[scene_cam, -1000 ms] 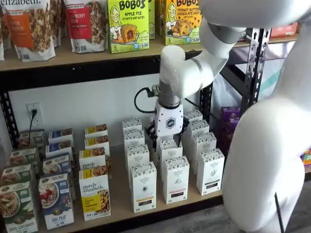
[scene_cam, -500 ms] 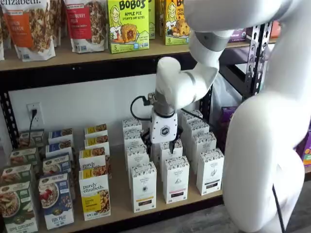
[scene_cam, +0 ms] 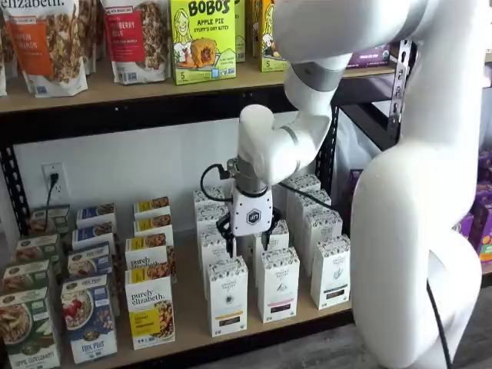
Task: Pick up the white box with a yellow strip in the middle, on the bottom shelf, the fourth box from the left
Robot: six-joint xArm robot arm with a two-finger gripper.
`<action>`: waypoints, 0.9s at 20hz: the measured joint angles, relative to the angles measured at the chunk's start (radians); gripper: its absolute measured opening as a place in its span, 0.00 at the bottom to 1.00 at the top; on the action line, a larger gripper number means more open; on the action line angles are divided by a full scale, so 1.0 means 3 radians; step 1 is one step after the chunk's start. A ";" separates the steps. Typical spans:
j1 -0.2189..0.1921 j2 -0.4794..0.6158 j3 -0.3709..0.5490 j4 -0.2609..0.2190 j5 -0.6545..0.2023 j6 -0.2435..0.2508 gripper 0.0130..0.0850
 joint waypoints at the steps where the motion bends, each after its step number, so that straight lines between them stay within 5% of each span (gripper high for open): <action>1: 0.0001 0.0033 -0.0031 0.0000 0.0001 0.0000 1.00; 9: 0.0003 0.0456 -0.0439 0.0180 0.0038 -0.0165 1.00; 18: -0.0017 0.0828 -0.0853 0.0116 0.0127 -0.0124 1.00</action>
